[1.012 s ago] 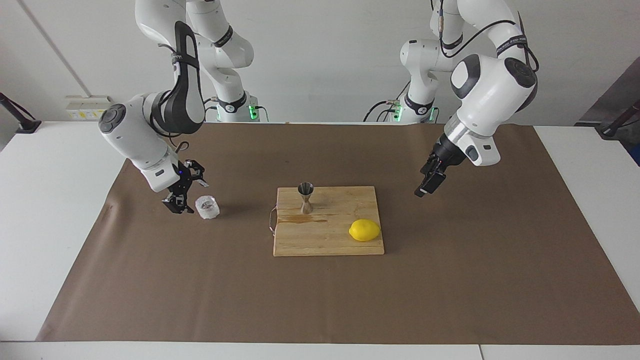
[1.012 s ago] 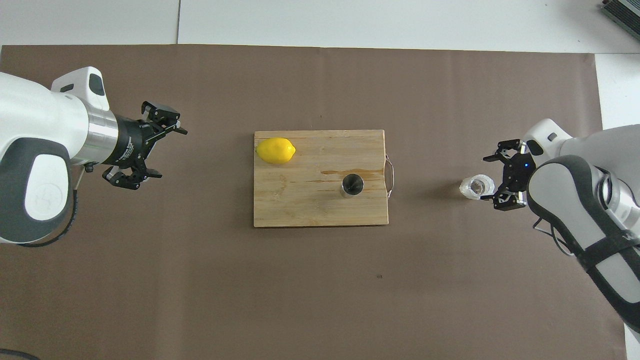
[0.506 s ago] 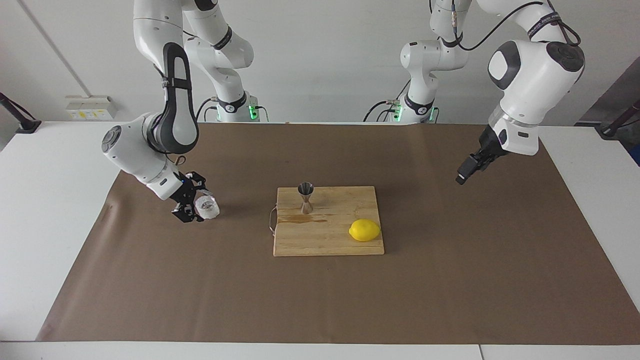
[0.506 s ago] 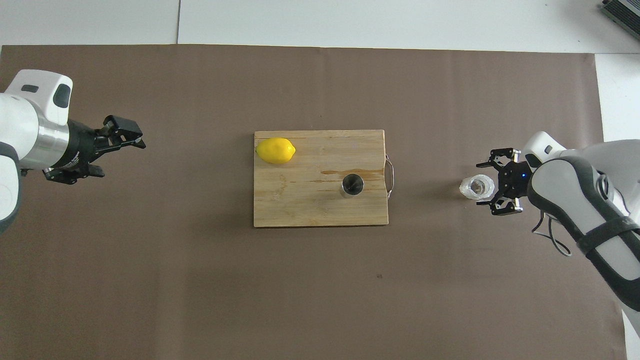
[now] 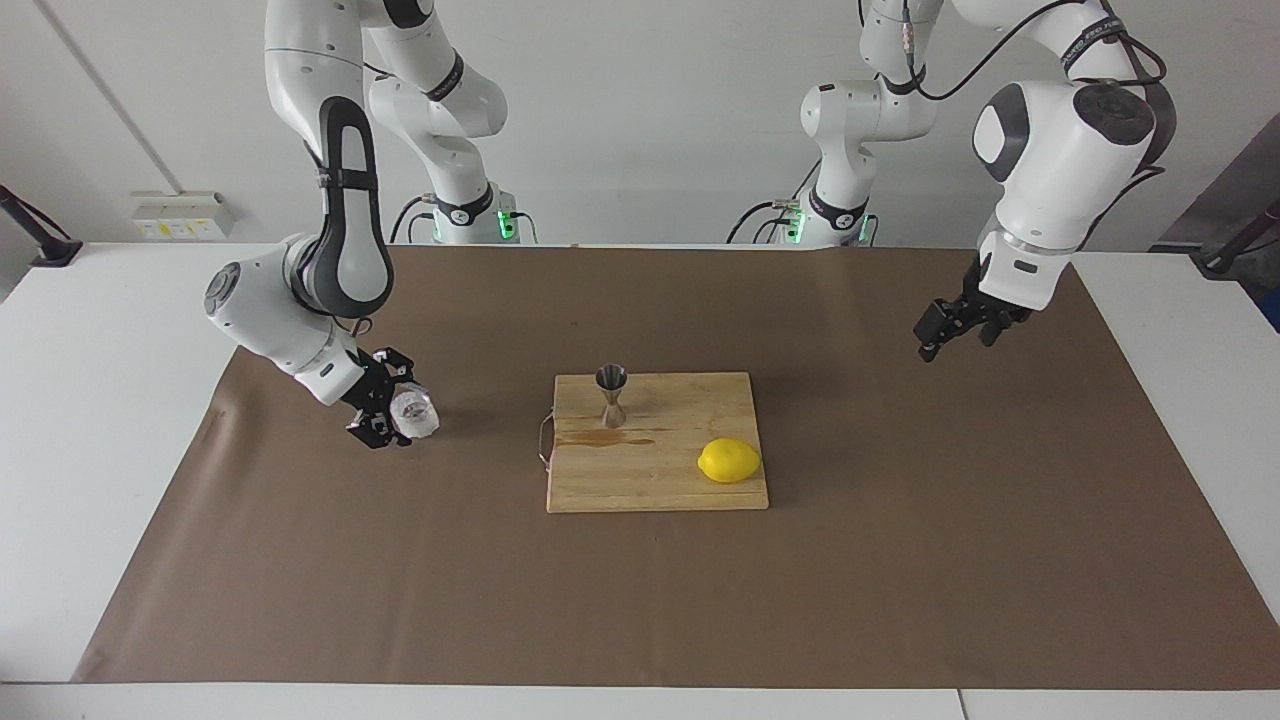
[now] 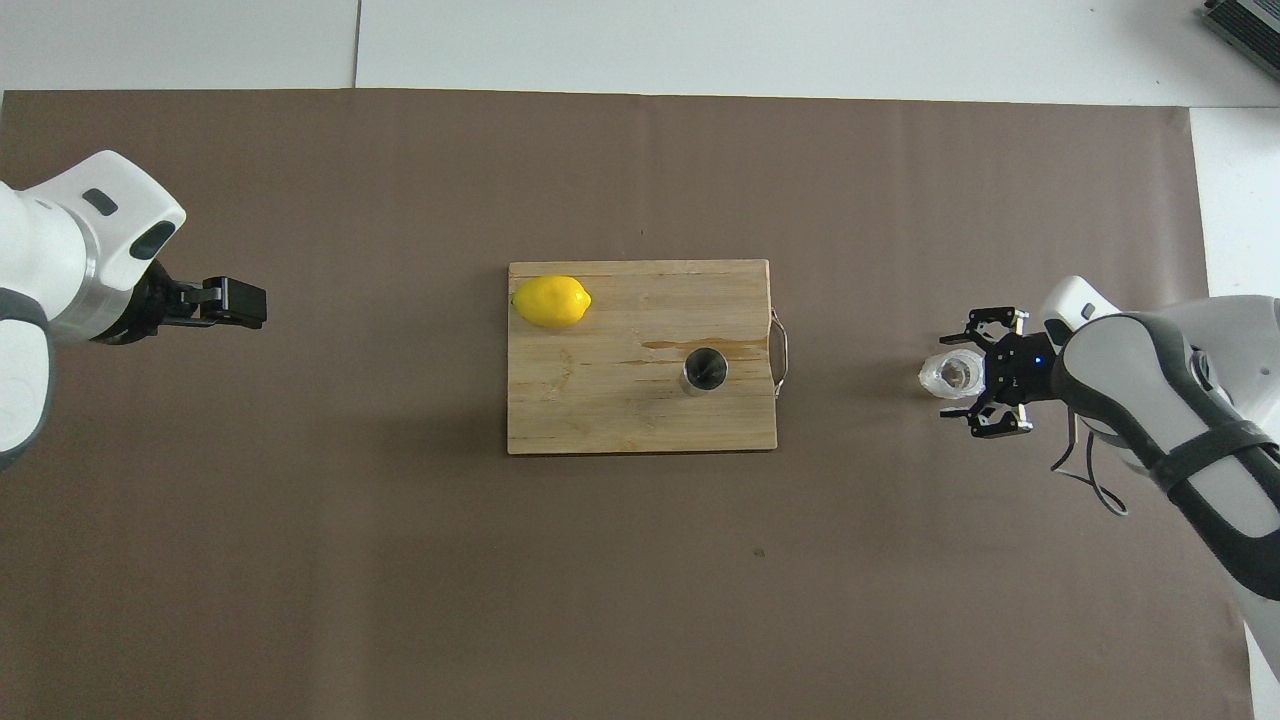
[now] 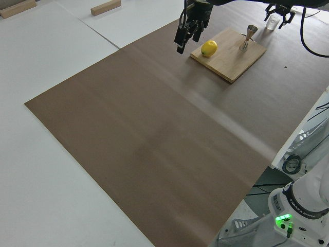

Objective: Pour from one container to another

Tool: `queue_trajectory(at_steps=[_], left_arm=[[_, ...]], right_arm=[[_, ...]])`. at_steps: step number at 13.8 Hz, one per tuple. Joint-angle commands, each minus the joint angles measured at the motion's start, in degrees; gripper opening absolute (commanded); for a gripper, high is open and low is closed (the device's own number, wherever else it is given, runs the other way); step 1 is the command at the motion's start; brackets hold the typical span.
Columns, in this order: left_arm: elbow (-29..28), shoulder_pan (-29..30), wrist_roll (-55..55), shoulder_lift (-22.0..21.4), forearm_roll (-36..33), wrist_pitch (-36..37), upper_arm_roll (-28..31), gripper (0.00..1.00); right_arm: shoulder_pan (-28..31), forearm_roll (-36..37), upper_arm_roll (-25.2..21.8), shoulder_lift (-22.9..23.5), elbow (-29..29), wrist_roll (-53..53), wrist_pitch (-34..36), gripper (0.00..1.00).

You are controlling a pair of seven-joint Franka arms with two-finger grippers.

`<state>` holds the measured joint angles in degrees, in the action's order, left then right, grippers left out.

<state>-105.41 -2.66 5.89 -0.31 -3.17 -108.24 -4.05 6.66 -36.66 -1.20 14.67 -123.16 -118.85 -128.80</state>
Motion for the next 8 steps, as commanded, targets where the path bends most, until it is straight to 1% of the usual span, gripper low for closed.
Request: queue_trajectory(at_steps=[1,2,4,6,8], left_arm=[[0.38,-0.33,-3.96,-1.44,-1.49,2.50,-0.26,1.00],[1.07,-0.33,-3.96,-1.53,-1.40,3.56,-0.43,1.00],[4.58,-0.15,-4.13,-1.45,-0.70,6.80,-0.52,1.00],[9.32,0.20,-4.05,-0.66,2.19,10.84,-0.43,1.00],[13.20,0.29,-3.96,-0.04,2.73,14.54,-0.43,1.00]], right_arm=[[1.07,-2.71,0.59,0.18,-0.67,-3.40,0.22,0.96],[1.07,-2.97,0.59,0.18,-0.59,-3.58,0.31,0.83],[1.07,-3.07,0.59,0.18,-0.50,-3.49,0.39,0.59],[0.99,-3.07,0.50,0.01,-0.32,-2.97,0.39,0.46],[0.81,-3.07,0.50,-0.52,-0.24,-0.69,0.57,0.38]])
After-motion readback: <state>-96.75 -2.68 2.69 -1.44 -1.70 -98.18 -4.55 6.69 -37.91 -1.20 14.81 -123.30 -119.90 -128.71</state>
